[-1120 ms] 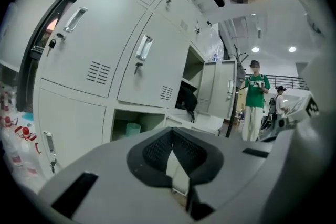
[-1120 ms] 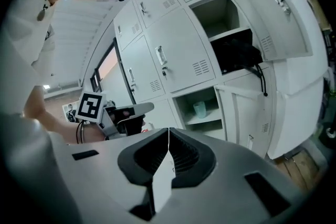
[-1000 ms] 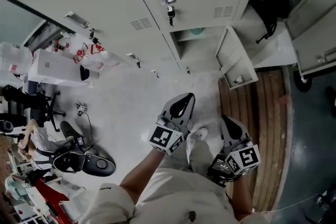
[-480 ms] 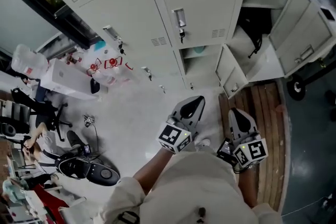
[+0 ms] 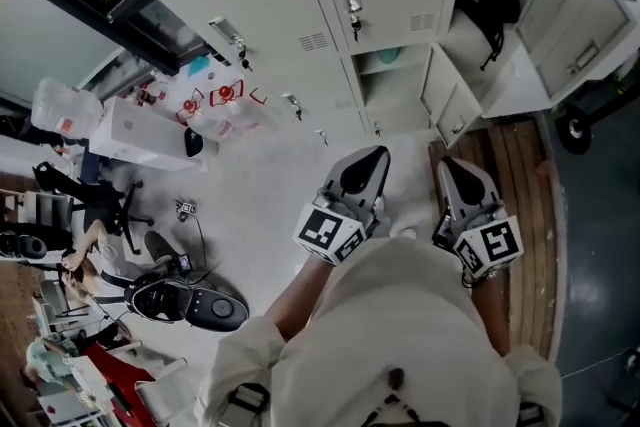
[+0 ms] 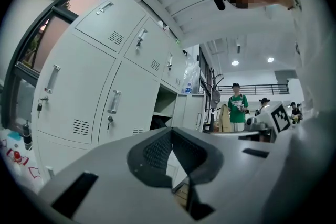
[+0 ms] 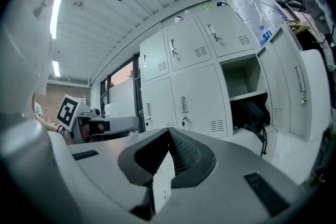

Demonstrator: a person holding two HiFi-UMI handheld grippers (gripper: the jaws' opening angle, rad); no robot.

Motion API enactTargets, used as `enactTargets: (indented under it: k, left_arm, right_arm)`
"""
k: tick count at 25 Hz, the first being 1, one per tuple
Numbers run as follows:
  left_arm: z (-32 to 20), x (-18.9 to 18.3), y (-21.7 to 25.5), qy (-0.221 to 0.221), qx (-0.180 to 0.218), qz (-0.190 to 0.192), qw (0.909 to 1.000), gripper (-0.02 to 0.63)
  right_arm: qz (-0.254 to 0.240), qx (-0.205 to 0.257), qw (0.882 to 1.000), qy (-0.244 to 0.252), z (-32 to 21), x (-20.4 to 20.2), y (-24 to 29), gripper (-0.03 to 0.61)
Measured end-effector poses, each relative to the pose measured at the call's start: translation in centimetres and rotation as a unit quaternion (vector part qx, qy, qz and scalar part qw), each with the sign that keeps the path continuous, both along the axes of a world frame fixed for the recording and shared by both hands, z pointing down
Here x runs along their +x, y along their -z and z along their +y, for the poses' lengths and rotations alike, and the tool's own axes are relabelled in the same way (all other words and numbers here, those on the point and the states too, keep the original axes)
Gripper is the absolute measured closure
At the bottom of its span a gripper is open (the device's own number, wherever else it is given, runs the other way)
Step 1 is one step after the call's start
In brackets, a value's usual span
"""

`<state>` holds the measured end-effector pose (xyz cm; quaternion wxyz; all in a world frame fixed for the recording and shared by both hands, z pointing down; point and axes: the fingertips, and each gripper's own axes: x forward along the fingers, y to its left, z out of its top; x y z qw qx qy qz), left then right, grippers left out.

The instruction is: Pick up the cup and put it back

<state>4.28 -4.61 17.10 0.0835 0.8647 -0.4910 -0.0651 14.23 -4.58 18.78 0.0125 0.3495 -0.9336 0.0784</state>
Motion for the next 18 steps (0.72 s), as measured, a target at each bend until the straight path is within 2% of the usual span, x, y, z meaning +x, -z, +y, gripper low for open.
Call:
enactTargets:
  k: [5,13,18]
  left_arm:
    - [1.3,-1.0,-0.6,0.009,-0.012,-0.001,0.9999,0.606]
    - [2.5,-0.6,-0.1,-0.001,-0.004,-0.024,0.9997,0.606]
    - [2.8,-1.3,0.5,0.015,-0.007,-0.017,0.9997,0.604]
  right_arm:
    - [0.006,-0.008,1.0,-0.001,0.6,-0.5,-0.1,0.554]
    - [0.0,-0.017,1.0,0.003,1.8,-0.8,-0.6,0.552]
    - [0.009,-0.024,1.0,0.009,2.1,-0.9,-0.7,0.554]
